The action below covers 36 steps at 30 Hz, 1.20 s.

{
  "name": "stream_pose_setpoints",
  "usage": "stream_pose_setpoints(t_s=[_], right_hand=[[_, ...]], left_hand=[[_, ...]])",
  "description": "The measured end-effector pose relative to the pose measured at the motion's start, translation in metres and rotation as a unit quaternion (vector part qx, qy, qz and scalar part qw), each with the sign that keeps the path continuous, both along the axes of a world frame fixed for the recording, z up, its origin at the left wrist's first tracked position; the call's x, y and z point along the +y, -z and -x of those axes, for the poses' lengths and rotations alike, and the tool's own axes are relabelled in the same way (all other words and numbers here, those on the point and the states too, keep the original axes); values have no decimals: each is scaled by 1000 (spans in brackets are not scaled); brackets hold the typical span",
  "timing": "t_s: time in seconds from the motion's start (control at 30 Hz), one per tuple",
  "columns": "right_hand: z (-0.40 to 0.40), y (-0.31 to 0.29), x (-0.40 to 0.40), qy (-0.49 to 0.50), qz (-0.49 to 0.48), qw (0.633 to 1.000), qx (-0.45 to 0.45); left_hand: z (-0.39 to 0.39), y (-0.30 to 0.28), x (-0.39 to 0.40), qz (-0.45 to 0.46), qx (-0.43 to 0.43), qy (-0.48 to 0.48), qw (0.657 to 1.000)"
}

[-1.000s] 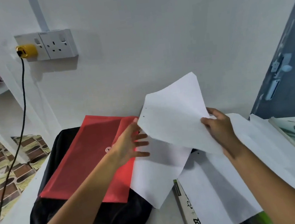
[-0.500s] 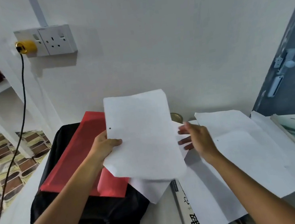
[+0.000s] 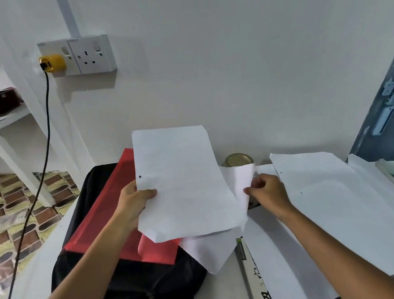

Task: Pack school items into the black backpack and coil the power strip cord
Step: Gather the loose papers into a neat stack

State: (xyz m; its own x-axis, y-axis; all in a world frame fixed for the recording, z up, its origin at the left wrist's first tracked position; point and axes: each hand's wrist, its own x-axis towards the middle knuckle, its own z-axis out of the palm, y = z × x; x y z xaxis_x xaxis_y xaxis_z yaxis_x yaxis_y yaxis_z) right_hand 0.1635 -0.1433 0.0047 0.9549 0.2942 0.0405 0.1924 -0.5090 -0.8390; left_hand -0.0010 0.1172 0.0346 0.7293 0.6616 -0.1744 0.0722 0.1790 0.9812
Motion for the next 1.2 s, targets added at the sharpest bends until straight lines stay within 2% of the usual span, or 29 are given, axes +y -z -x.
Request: stream_pose_setpoints(t_s=[0.13,0.3,0.4,0.47,0.57,0.67,0.77,0.87,0.97,1.07,1.2], right_hand=[[13,8,25,-64,-47,992,101],[11,16,41,-78,-20,991,107],[6,7,39,-29,-21,993,111],[-2,-2,38,38,-78,991,105],[-24,-21,27,134,-177,972,75],[-43,-44,9,161,-249,954,50],[-53,-80,-8,165,-323,932,10],[-48,-120,-22,152,-388,909,-20],[-39,-143,-28,109,-471,875,30],[-31,-149,-23,54,-530,830,165],[-30,-126,-15,-8,-483,820,306]], left_hand=[[0,5,0,16,-1,-7,1000],[0,9,2,34,1,-15,999],[0,10,5,38,-2,-17,999],[-1,13,8,19,5,-20,1000],[-5,18,12,-56,37,-24,997],[-8,21,11,-164,37,-8,986],[-15,23,7,-334,68,3,940],[-24,26,-1,-388,93,47,916],[-32,25,-10,-343,86,87,931],[-38,23,-18,-254,76,114,958],[-40,11,-37,-109,-6,109,988]])
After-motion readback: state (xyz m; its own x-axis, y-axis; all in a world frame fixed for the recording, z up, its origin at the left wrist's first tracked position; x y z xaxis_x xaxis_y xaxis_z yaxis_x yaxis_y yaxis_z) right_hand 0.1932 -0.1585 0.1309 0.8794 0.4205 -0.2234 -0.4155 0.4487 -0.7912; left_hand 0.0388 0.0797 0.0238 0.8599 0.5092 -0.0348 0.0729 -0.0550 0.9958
